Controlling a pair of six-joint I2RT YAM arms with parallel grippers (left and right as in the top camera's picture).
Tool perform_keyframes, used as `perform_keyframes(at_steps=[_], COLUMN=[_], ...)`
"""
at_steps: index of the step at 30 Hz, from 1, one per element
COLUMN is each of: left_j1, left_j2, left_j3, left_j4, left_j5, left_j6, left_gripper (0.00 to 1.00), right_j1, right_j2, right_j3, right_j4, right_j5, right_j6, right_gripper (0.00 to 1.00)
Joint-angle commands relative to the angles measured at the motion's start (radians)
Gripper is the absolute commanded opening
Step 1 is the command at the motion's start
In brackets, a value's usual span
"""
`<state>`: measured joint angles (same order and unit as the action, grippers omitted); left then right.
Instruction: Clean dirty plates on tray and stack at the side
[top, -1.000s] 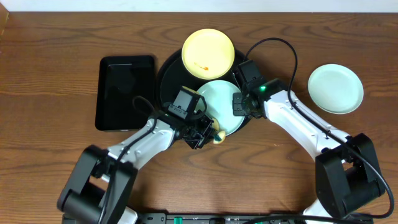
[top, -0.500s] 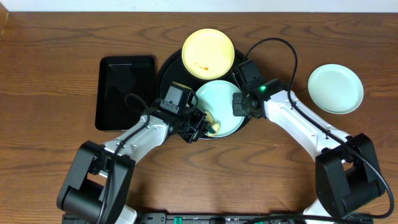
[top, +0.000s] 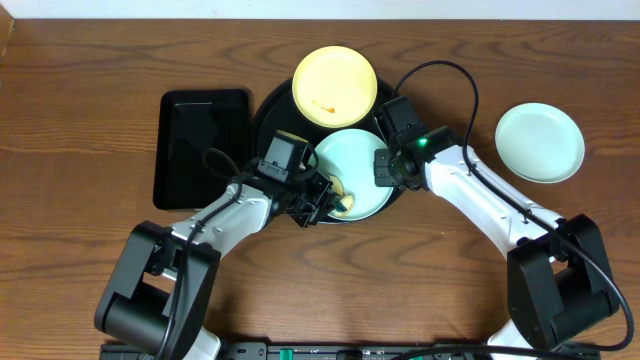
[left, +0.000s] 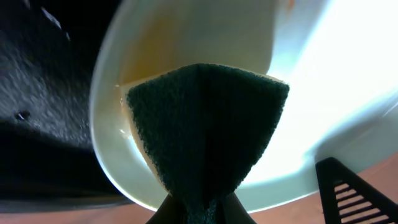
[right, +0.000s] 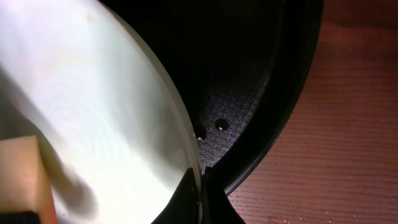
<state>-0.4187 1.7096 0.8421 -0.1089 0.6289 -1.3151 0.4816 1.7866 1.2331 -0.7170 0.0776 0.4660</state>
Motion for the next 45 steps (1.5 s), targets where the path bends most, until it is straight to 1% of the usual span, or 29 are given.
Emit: perform_keyframes(at_steps=[1,7,12,16,19,22,26,28,31,34,36,40,45], left_j1=[0.02,0.05,0.074,0.092,0.11,0.132,0.164,0.167,0.152,0.115,0.084,0.036,-0.002], left_j2=[0.011,0.011,0.011,0.011,0.011,0.011,0.011,0.008,0.006,0.006,0.007,0.008,0.008], left_j3=[-0.008,-0.008,-0.008,-0.008,-0.008,-0.008,-0.008,-0.008,-0.008,-0.008,-0.008,-0.008,-0.008], left_j4=[-0.004,-0.005,0.008,0.048,0.108,0.2,0.42,0.473,0.447,0.36,0.276,0.165,0.116], left_j5=[-0.05,-0.064,-0.065,-0.066,-0.064,-0.047,0.108,0.172,0.254,0.299,0.294,0.295,0.295], left_j6=[0.064,0.134,0.169,0.211,0.231,0.231,0.229,0.206,0.177,0.177,0.177,0.185,0.197], left_gripper=[0.08,0.07,0.08,0.08,0.08,0.07,0.07,0.07,0.07,0.07,0.07,0.07,0.08], right_j1=[0.004,0.004,0.004,0.004,0.004,0.004,0.004,0.004,0.004,0.004,0.004,0.004,0.004], right_j2=[0.007,0.007,0.007,0.007,0.007,0.007,0.007,0.007,0.007,0.007,0.007,0.007,0.007], right_j3=[-0.005,-0.005,-0.005,-0.005,-0.005,-0.005,-0.005,-0.005,-0.005,-0.005,-0.005,-0.005,-0.005], right_j4=[-0.001,-0.001,-0.001,-0.001,-0.001,-0.001,-0.001,-0.001,-0.001,-0.001,-0.001,-0.001,-0.001], right_j5=[-0.001,0.0,0.0,-0.001,0.0,0.0,0.0,0.0,0.0,0.0,0.0,0.0,0.0], right_j6=[-0.011,-0.011,-0.011,-0.011,-0.011,-0.011,-0.011,-0.011,-0.011,-0.011,-0.011,-0.011,-0.011], right_gripper=[0.01,0.01,0.01,0.01,0.01,0.01,0.01,0.01,0.01,0.01,0.01,0.01,0.01])
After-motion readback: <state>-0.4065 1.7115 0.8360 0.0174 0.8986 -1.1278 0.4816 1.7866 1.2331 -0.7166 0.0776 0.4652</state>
